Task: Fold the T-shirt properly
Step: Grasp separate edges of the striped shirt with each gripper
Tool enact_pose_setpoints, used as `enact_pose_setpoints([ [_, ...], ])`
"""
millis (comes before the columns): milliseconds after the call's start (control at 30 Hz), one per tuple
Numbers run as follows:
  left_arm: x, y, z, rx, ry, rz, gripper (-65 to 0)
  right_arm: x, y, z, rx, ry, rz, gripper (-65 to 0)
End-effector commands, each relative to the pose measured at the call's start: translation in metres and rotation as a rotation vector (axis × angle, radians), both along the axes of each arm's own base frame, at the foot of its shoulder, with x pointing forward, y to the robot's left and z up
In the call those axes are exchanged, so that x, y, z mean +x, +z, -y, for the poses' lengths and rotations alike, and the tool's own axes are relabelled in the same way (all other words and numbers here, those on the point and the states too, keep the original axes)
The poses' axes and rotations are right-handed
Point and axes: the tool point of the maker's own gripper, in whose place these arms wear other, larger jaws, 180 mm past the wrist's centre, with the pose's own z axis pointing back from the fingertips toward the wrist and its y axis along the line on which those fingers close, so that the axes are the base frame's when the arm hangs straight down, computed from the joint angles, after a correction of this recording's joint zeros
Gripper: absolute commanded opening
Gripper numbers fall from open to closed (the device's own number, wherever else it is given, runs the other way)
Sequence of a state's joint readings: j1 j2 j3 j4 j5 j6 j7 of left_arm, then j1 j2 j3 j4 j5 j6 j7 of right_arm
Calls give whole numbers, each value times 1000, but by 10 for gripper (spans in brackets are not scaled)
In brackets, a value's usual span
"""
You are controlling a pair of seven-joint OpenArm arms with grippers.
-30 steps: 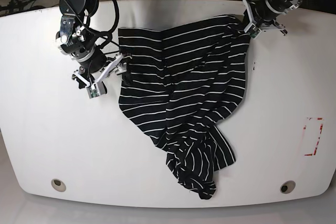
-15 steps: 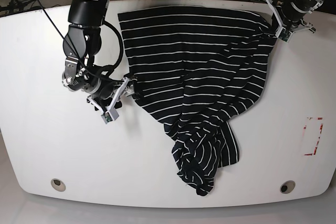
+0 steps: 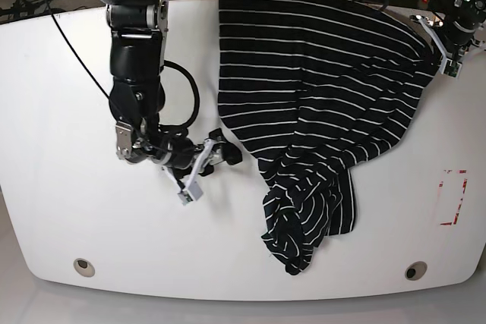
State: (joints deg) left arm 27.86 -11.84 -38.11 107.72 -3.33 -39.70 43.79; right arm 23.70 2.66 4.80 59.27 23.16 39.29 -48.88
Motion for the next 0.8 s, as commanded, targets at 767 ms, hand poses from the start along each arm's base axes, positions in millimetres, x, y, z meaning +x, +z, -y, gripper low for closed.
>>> enact_pose_setpoints([
  [767, 18, 13, -9, 32, 24, 13, -649, 32, 57, -89, 11, 249, 229, -155],
])
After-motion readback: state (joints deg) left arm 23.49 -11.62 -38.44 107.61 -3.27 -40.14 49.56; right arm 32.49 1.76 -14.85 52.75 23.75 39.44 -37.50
